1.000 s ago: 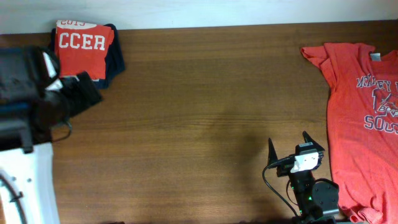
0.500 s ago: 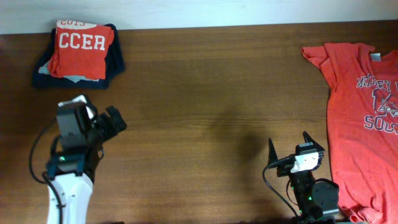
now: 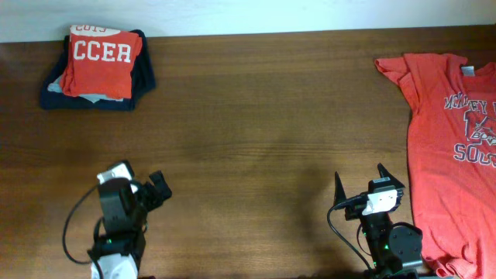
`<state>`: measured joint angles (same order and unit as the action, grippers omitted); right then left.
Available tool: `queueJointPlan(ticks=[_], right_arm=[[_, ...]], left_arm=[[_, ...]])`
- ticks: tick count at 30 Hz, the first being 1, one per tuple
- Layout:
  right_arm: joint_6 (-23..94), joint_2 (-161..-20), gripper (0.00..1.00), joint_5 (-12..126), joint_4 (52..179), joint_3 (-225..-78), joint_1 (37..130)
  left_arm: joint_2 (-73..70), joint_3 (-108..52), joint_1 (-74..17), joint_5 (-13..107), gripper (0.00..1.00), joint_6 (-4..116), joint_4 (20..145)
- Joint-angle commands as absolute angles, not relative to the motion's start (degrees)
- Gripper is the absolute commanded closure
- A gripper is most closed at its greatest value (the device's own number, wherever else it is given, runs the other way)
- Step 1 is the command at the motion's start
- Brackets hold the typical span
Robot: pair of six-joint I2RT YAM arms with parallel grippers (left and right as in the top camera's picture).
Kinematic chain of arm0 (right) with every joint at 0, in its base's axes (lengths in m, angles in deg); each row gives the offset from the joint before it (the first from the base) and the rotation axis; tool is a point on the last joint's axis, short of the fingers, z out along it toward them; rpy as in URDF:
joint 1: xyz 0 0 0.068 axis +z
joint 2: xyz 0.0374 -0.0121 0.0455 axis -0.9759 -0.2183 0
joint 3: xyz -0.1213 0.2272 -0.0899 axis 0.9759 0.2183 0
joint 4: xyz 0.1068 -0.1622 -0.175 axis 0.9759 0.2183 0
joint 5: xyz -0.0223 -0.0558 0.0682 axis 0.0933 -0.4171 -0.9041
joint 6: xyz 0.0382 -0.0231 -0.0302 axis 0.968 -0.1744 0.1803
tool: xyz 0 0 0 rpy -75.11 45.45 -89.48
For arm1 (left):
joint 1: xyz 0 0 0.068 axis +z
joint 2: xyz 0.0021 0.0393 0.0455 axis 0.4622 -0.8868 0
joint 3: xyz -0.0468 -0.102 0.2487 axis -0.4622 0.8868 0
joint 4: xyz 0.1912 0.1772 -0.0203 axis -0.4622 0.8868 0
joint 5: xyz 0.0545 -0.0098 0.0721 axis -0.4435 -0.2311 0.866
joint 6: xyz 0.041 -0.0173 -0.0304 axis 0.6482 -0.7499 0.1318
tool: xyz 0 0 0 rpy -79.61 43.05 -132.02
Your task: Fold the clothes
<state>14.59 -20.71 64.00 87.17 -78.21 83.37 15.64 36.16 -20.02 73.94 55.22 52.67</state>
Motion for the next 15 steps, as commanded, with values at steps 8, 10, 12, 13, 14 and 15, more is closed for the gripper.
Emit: queueJointPlan(ticks=[8, 10, 12, 13, 14, 15], right_arm=[[14.83, -20.16, 0.01, 64.68, 87.52, -77.93, 82.93], [14.83, -20.16, 0.01, 64.68, 87.52, -77.93, 82.93], [14.83, -20.16, 0.01, 64.68, 87.52, -77.93, 82.93], [14.83, -20.16, 0.01, 64.68, 87.52, -77.93, 82.93], [14.83, -20.16, 0.01, 64.68, 87.52, -77.93, 82.93], [14.83, -20.16, 0.01, 64.68, 87.52, -77.93, 82.93]], left_arm=[[23.73, 49.14, -20.3, 72.52, 0.01, 55.46, 41.43], [24.87, 50.39, -20.3, 72.32, 0.01, 55.48, 40.4], [26.35, 51.35, -20.3, 72.37, 0.01, 55.48, 40.03], [27.27, 51.48, -20.3, 72.39, 0.01, 55.5, 40.56], [28.08, 51.48, -20.3, 72.5, 0.01, 55.52, 40.73], [29.11, 51.48, -20.3, 72.67, 0.01, 55.55, 40.95]])
